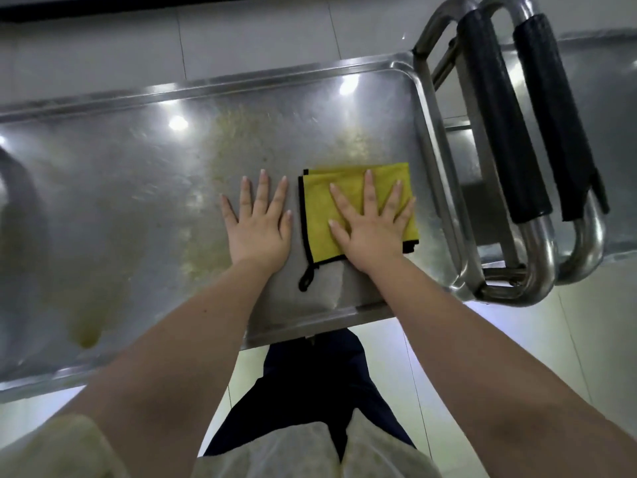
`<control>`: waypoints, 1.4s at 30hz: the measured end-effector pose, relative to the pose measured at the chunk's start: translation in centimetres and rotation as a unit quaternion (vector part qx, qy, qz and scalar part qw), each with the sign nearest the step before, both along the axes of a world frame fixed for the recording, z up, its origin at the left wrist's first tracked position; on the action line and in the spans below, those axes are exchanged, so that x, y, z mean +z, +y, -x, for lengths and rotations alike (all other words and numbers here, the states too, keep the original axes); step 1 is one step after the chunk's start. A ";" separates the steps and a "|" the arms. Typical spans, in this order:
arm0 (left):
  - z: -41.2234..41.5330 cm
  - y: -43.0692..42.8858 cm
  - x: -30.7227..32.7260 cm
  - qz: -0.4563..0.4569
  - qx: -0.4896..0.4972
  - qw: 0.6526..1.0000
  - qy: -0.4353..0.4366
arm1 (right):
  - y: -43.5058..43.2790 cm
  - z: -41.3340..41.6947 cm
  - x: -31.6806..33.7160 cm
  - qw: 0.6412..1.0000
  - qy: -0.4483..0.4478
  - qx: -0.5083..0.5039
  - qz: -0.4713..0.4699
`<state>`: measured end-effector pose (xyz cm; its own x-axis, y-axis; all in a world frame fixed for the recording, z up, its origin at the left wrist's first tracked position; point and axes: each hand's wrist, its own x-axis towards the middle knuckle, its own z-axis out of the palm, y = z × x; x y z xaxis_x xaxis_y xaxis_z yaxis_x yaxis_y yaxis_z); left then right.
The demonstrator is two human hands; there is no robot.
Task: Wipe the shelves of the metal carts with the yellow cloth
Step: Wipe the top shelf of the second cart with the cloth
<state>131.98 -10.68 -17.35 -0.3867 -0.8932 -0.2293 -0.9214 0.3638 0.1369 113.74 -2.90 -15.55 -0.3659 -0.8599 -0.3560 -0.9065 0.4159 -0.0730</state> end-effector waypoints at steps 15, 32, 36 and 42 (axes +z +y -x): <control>0.5 -0.3 0.0 0.004 0.016 1.000 0.023 | 11.0 -2.0 0.2 0.999 -0.011 0.046 -0.015; 0.4 -0.4 -0.3 0.006 0.014 1.000 0.017 | -5.5 0.5 0.5 1.000 0.003 0.022 -0.008; 0.5 -0.6 -0.1 -0.004 0.016 1.000 0.015 | 2.8 -0.6 0.2 0.999 -0.023 0.041 0.005; 0.3 -0.2 -0.2 0.005 0.016 1.000 0.021 | 11.3 -2.3 -0.4 0.998 0.015 0.058 0.023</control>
